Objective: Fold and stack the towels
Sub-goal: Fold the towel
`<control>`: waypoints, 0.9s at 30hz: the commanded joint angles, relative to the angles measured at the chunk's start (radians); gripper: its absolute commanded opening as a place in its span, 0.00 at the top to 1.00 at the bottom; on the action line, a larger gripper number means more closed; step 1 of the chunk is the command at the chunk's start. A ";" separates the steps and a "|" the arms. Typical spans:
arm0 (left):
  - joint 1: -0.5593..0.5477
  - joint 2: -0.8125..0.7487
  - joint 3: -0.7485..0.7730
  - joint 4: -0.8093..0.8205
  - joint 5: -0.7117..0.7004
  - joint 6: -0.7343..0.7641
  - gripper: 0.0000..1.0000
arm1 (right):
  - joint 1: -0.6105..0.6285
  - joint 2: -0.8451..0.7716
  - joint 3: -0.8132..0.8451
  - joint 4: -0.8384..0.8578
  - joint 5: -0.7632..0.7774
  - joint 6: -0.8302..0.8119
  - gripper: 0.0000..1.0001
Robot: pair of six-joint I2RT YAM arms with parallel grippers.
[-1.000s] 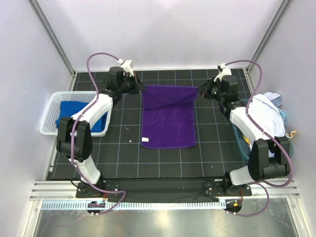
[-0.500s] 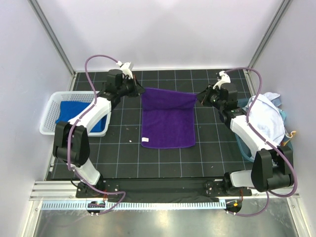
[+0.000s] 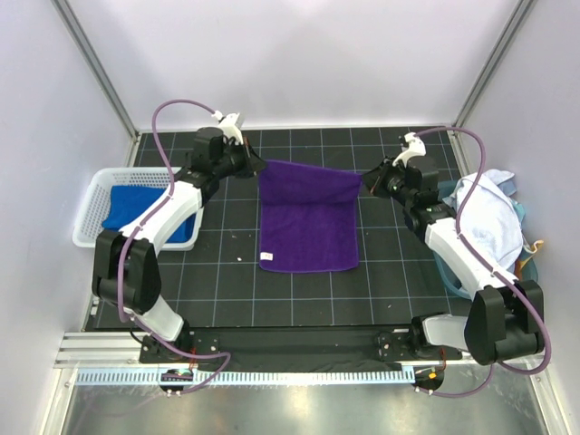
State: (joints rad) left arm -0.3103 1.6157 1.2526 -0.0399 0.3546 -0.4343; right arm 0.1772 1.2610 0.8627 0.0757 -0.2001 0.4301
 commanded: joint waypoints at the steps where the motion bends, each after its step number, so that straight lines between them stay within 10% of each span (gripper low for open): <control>1: -0.009 -0.050 -0.011 0.005 -0.016 0.017 1.00 | 0.005 -0.045 -0.013 0.012 0.024 0.006 0.99; 27: -0.069 -0.151 -0.139 0.011 -0.095 0.006 1.00 | 0.039 -0.161 -0.129 -0.031 0.041 0.022 0.99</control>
State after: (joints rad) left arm -0.3794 1.5135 1.0702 -0.0505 0.2790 -0.4377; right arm 0.2104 1.1358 0.7063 0.0269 -0.1776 0.4515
